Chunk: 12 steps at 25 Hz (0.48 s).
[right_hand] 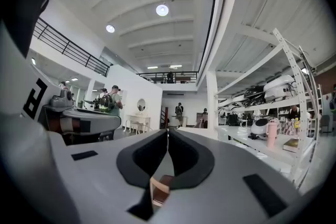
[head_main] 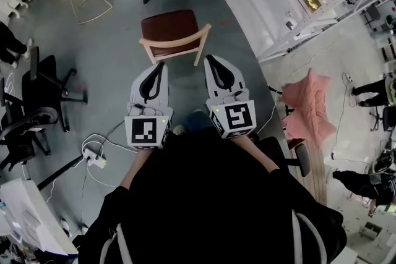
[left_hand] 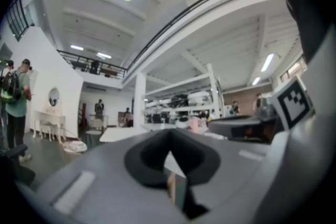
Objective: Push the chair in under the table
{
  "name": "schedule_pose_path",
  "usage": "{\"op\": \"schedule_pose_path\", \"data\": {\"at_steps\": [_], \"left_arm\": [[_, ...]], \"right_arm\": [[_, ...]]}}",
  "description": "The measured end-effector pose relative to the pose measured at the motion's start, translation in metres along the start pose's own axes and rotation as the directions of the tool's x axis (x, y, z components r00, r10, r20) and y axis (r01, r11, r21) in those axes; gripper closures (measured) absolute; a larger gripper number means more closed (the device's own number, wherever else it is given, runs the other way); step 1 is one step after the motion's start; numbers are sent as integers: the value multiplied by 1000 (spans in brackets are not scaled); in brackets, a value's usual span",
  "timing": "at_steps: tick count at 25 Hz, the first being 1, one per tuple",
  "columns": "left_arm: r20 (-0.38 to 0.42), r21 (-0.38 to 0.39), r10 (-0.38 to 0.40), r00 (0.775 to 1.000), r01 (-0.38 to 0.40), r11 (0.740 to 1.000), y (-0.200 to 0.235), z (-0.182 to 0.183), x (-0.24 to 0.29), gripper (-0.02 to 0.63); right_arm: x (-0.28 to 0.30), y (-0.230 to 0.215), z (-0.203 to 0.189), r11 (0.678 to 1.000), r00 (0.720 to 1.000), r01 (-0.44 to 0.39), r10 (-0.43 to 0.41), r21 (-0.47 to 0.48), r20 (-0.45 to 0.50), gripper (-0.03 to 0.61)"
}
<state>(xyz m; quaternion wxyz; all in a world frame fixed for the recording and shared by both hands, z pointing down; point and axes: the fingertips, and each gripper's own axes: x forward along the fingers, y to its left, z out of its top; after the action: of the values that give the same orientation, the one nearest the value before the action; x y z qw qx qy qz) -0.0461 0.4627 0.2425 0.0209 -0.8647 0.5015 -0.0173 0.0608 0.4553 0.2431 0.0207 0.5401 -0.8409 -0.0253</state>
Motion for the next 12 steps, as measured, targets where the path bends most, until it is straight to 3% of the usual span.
{"op": "schedule_pose_path", "data": {"at_steps": [6,12], "left_arm": [[-7,-8,0,1000,0,1000,10,-9,32,606],[15,-9,31,999,-31,999,46,-20,96,606]], "right_arm": [[28,-30,-13,999,1000,28,-27,24,-9,555],[96,-59,-23,1000,1000,-25,25,7,-2,555]]}}
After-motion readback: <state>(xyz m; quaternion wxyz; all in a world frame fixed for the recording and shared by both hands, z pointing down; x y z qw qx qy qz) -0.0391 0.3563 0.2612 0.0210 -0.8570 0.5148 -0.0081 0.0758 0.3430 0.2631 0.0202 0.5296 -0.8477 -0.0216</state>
